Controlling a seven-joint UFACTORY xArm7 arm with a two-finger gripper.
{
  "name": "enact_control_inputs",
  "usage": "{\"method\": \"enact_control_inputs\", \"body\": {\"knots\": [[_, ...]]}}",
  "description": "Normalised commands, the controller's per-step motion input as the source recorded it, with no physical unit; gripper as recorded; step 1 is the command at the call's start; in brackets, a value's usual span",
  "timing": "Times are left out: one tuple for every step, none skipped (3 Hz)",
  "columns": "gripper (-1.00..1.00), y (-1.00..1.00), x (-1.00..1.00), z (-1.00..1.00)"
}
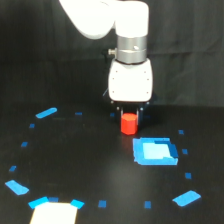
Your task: Pick up the red object from the table
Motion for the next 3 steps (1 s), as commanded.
{"method": "enact_control_inputs", "body": {"knots": [[1.00, -0.04, -0.29, 0.13], [0.80, 0.15, -0.15, -0.25], [1.00, -0.18, -0.65, -0.55]]}}
